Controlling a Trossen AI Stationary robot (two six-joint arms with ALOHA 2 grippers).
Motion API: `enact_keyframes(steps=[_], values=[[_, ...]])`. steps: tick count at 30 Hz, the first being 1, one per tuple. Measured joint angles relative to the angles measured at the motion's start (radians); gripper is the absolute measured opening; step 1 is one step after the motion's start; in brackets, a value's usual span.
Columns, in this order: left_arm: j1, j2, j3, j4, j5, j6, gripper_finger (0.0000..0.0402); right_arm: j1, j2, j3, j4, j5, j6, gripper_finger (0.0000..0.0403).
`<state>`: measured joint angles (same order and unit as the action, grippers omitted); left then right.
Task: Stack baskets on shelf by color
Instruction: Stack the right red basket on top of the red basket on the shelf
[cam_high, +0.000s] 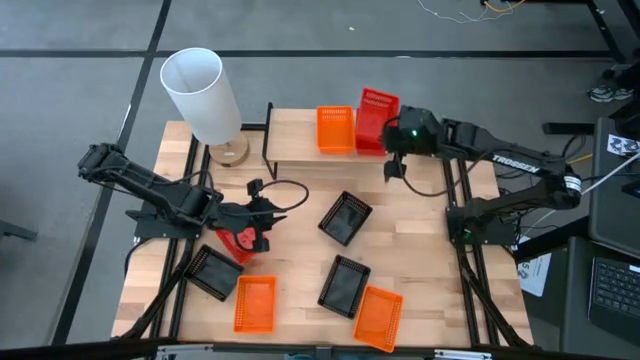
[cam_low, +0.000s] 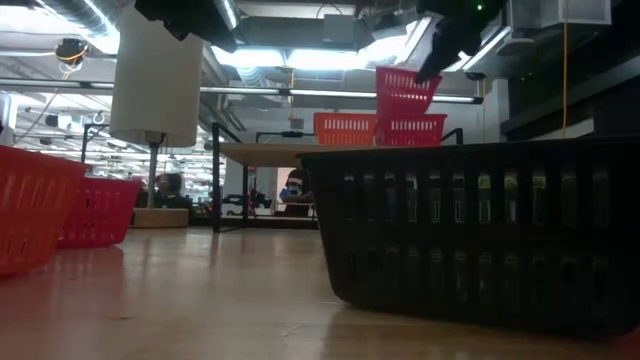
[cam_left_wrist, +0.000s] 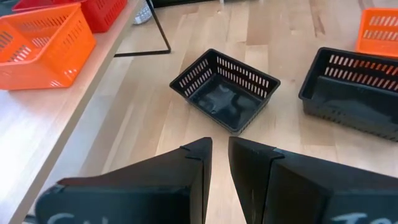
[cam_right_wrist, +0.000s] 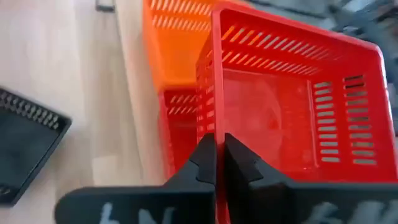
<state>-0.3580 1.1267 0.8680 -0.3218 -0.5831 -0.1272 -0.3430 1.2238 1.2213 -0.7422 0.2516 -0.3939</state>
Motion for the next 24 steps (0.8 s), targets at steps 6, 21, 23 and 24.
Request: enact_keyframes(steps=[6, 21, 23, 24], values=[[0.0, 0.0, 0.0, 0.0, 0.0, 0.0, 0.0047, -0.057, 0.009, 0.0, -0.033, -0.057, -0.052, 0.0002], [0.0, 0.0, 0.0, 0.0, 0.0, 0.0, 0.0047, -0.085, 0.009, 0.0, -0.114, -0.115, -0.06, 0.005], [0.0, 0.0, 0.0, 0.001, 0.0, 0.0, 0.0047, -0.086, 0.009, 0.0, -0.114, -0.112, -0.061, 0.0065], [0.0, 0.0, 0.0, 0.0, 0.0, 0.0, 0.0047, -0.086, 0.009, 0.0, -0.114, -0.111, -0.062, 0.0071]])
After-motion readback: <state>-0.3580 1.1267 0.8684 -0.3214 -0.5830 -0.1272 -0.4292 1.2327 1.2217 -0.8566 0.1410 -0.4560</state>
